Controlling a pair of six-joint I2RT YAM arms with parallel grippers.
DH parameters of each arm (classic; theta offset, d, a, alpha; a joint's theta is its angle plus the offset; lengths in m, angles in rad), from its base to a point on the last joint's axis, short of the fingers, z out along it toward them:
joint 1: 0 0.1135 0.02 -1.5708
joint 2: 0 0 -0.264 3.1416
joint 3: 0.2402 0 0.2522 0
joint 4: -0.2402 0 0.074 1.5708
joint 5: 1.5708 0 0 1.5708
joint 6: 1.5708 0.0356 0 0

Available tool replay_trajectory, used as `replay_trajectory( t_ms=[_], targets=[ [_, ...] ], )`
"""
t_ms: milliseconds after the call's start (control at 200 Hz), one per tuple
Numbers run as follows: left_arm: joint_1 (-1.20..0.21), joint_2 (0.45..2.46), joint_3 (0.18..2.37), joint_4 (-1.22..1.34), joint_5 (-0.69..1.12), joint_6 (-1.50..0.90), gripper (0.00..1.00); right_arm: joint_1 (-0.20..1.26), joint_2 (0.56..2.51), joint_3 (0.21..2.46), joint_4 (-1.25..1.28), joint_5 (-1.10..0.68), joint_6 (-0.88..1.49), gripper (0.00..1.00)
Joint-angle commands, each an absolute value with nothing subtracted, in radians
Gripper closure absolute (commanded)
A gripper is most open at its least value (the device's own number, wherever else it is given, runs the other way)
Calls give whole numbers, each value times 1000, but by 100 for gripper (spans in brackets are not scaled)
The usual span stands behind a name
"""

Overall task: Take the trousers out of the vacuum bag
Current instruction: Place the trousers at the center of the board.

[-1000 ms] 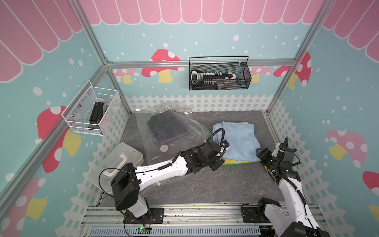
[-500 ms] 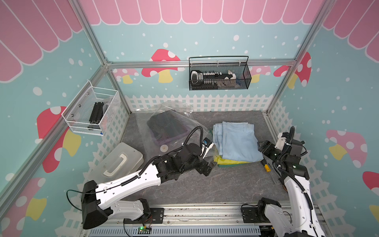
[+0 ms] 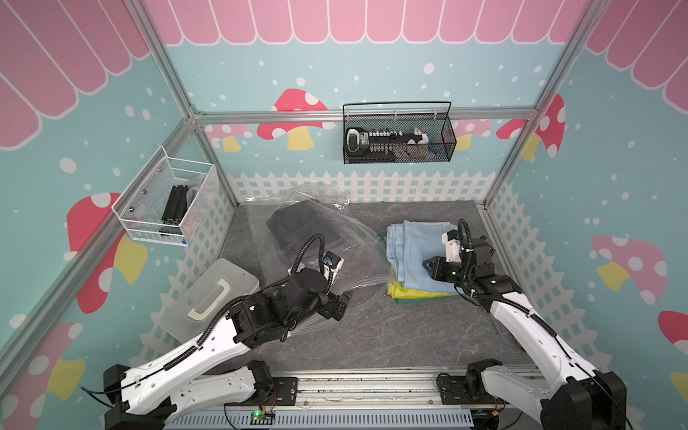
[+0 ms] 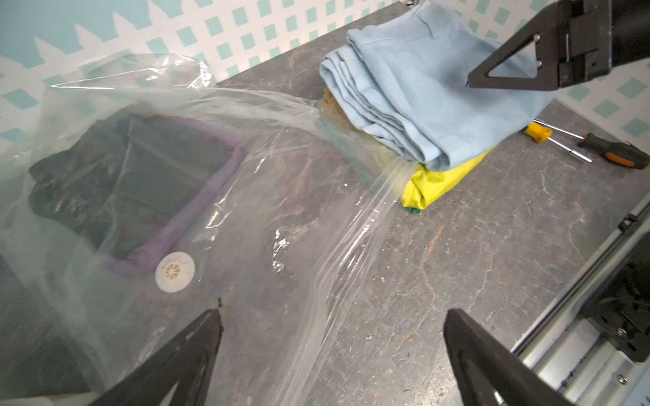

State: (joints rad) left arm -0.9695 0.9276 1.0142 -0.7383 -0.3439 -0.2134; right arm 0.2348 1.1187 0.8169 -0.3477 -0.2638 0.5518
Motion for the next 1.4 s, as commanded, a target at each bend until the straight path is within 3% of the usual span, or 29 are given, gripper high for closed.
replay_trajectory(
  t_ms=[0,390,545,750,870,1191,1396],
  targets=[
    [-954,893,997,-777,-380,-242,1,265,1171,824,-318,-208,554,81],
    [-953,917,996,-787,-365,-225,2,367,1395,825,-304,-162,518,88],
    [-952,907,991,-786,-368,-226,2,368,1334,846,-353,-80,498,89],
    [-952,906,990,-785,-355,-222,2,359,1246,950,-440,4,440,83],
    [-953,901,987,-785,-342,-221,2,320,1264,1031,-489,53,407,76],
    [-953,895,976,-784,-334,-218,2,281,1478,1272,-521,166,304,36],
    [-953,907,973,-784,-325,-208,1,261,1674,1417,-546,239,226,23]
  ],
)
